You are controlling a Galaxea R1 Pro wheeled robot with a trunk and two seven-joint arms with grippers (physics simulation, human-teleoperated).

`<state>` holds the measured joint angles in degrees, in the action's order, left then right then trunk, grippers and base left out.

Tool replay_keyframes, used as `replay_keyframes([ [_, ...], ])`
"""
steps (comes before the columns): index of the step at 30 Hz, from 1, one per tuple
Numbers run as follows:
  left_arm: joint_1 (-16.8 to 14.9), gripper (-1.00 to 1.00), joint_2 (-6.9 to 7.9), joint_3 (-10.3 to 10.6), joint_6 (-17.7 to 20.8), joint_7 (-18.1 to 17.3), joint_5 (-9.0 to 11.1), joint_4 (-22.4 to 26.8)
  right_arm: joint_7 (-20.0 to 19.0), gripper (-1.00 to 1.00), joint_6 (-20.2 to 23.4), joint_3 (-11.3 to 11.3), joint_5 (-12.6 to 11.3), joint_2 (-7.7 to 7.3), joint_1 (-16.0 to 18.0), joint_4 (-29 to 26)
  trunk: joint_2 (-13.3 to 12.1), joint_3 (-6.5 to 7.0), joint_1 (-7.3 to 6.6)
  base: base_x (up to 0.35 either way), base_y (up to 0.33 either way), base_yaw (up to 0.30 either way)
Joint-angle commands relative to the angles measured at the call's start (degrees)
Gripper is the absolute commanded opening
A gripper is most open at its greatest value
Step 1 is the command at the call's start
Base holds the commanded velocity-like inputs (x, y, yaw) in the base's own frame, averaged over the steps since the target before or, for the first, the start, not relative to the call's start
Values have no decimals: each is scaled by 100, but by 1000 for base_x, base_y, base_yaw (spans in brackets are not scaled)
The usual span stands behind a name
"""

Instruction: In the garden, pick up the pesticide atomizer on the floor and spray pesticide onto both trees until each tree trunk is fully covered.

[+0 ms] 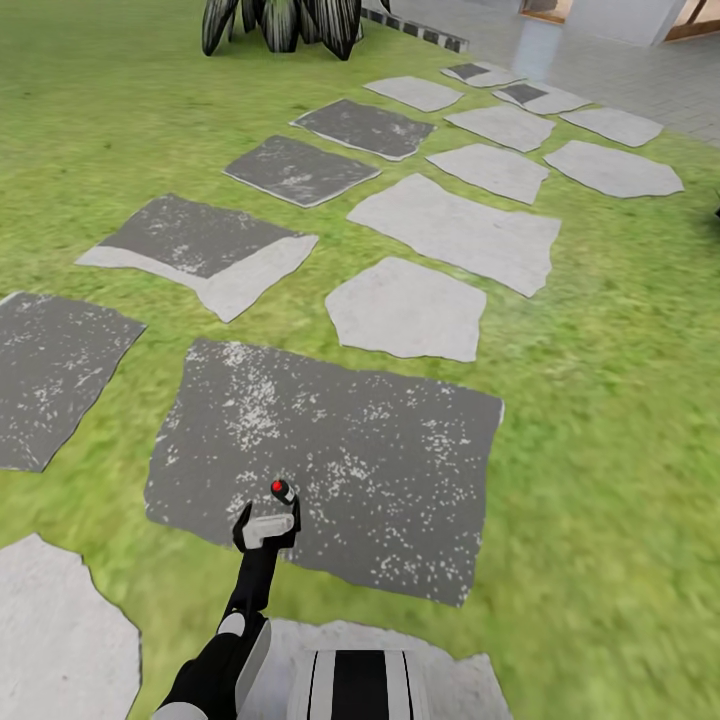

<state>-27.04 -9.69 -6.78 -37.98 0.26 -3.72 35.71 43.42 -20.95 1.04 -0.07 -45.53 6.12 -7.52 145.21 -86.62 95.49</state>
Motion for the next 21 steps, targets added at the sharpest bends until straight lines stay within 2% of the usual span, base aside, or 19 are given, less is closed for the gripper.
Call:
replay_keyframes([
  [1,-3,100,-6,-28,-17,2,-41,-7,0,100,-31,10,1,0,3,5,1,-3,0,51,0,0],
  [9,-3,100,-6,-28,-16,1,-41,-9,0,100,-32,10,8,0,3,5,1,-3,0,112,0,0],
  [17,-3,100,-6,-28,-16,5,-41,-11,0,100,-31,10,12,0,3,5,1,-3,0,15,0,0],
  [21,-3,100,-6,-26,-16,2,-41,-12,0,100,-31,10,15,0,3,5,4,-47,5,2,0,0],
])
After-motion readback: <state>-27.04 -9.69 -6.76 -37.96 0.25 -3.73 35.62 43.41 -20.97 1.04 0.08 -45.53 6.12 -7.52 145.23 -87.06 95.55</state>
